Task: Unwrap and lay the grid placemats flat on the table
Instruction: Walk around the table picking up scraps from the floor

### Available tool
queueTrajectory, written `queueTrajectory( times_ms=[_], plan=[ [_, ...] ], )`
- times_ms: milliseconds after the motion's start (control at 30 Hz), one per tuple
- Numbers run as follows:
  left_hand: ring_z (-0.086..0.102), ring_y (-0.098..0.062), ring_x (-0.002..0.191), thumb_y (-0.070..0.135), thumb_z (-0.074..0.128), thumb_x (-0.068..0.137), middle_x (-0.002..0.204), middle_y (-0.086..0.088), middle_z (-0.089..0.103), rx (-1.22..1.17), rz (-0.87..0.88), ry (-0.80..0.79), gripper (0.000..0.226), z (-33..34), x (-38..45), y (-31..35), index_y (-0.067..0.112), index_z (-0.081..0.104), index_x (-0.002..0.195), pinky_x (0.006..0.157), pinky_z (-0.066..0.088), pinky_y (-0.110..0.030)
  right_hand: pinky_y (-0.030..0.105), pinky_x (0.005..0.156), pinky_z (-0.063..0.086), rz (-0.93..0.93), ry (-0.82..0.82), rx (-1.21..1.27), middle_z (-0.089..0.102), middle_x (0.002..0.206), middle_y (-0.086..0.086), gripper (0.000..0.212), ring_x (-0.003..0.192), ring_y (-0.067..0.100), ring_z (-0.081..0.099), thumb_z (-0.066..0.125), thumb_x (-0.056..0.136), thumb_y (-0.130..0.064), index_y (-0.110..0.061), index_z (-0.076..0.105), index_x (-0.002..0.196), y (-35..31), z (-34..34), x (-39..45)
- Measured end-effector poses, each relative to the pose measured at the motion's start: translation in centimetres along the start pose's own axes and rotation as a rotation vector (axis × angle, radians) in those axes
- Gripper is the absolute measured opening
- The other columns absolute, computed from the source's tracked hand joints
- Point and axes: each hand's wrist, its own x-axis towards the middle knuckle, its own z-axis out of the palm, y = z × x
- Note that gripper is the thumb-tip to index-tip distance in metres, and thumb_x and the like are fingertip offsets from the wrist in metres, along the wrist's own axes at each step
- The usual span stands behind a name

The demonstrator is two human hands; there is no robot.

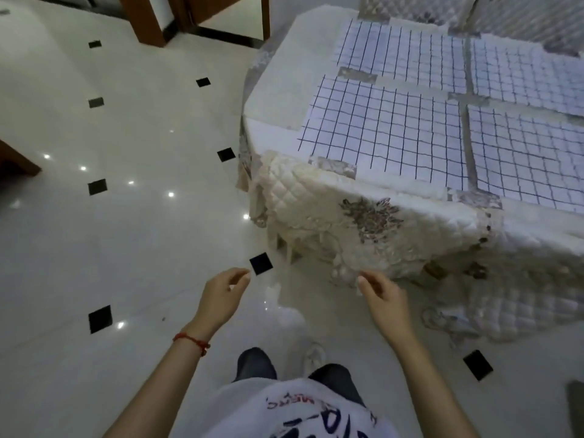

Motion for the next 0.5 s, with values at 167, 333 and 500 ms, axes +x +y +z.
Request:
queueTrajectory(
  times_ms=[167,333,500],
  plan=[
    [0.058,-0.023,0.105,0.024,0.048,0.094,0.116,-0.011,0.065,0.139,-0.129,-0.227,0.031,-0.8,0.2,-7.5,0.004,0.063,0.112,0.083,0.038,-0.02,0.026,0.08,0.04,0.331,-0.062,0.005,0.062,0.092,0.005,0.02,0.089,0.021,0.057,0.05,0.093,-0.013,-0.003,0.064,0.102,5.8,6.2,-3.7],
    [0.052,-0.015,0.076,0.026,0.046,0.095,0.079,-0.005,0.059,0.277,-0.227,-0.457,0.031,-1.4,0.0,-13.8,0.008,0.061,0.075,0.068,0.035,-0.021,0.034,0.081,0.047,0.59,-0.051,0.075,0.061,0.092,0.01,0.02,0.084,0.027,0.058,0.05,0.092,-0.01,-0.001,0.063,0.103,8.9,11.3,-8.7],
    [0.053,-0.019,0.079,0.028,0.045,0.095,0.08,-0.008,0.057,0.406,-0.272,-0.61,0.039,-1.3,-0.9,-17.4,0.016,0.046,0.058,0.07,0.037,-0.023,0.023,0.058,0.041,0.842,0.047,0.274,0.059,0.077,0.003,0.018,0.066,0.019,0.055,0.05,0.092,-0.012,-0.002,0.061,0.101,11.1,13.0,-14.3]
  ],
)
